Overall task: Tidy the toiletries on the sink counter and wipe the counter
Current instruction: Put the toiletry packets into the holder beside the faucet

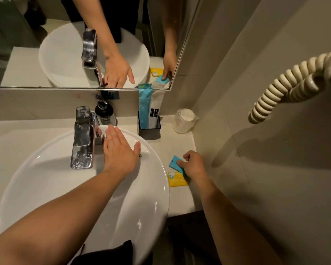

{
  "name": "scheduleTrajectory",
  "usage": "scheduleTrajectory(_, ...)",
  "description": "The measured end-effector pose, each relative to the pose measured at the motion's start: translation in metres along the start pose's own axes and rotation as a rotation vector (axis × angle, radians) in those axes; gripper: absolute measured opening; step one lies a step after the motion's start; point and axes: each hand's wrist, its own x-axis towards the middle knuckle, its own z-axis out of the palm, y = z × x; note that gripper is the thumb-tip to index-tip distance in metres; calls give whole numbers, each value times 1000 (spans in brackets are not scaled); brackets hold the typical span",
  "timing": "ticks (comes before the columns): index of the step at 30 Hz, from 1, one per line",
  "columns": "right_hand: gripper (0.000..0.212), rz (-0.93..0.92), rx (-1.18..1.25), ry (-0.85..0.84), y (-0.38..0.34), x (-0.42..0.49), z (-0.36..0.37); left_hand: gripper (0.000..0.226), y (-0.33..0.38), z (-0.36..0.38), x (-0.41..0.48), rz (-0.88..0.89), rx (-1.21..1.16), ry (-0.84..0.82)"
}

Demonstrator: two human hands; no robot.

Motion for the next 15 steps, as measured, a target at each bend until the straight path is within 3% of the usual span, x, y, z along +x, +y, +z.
scheduleTrajectory(6,40,-90,-114,-16,2,-7,15,94,-1,4,0,5,-3,-3)
scheduleTrajectory(15,18,-157,-120,13,-6,-12,3,94,-3,4,-5,14,15,-27)
